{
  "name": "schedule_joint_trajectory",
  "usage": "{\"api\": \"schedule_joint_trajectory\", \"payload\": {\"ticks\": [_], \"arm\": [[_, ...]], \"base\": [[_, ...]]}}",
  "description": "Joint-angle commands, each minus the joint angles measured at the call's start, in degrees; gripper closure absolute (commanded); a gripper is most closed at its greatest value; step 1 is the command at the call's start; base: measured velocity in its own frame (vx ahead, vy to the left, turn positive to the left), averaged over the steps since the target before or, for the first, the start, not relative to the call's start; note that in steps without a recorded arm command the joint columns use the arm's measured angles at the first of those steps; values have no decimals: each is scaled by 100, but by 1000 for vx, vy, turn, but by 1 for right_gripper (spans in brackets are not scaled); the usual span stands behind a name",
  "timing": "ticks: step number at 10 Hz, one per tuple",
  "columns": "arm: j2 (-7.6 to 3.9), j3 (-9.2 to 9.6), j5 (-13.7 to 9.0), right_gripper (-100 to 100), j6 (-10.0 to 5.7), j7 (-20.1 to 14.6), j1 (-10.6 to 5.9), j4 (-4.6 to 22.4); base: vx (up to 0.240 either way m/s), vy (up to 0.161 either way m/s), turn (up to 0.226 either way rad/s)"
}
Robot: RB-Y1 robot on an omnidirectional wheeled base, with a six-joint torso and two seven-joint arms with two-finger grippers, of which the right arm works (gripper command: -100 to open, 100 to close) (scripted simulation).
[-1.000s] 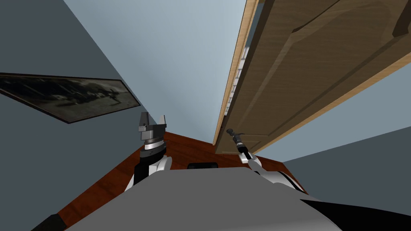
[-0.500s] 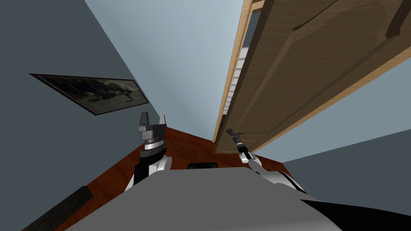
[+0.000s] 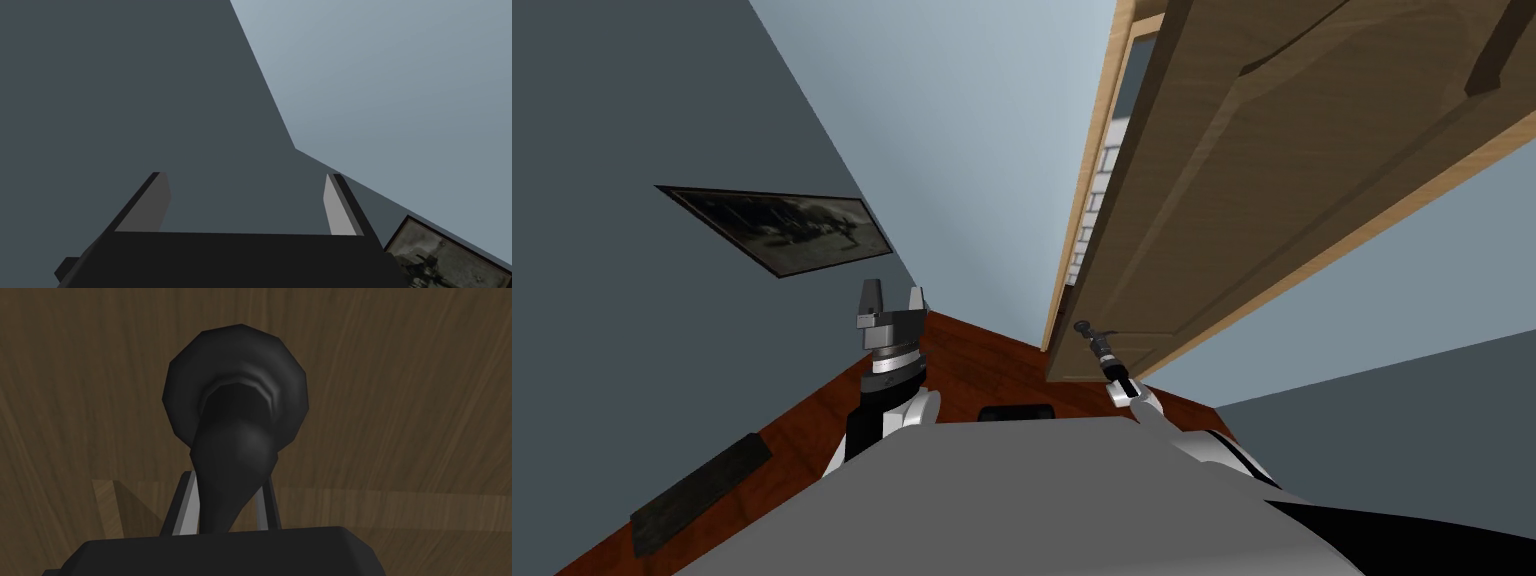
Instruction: Pull the door open
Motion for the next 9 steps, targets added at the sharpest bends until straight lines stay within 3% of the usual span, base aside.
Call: {"api": "schedule_joint_trajectory", "payload": {"ticks": [1, 4, 5, 9], "arm": [[26, 125, -21, 100, -48, 11, -9, -22], [24, 183, -44, 100, -28, 8, -33, -53], [-74, 264, -12, 100, -221, -121, 82, -5], [-395, 421, 61, 100, -720, -460, 358, 49]], "base": [[-217, -165, 158], [-189, -107, 80], [-136, -8, 152], [-213, -59, 150]]}}
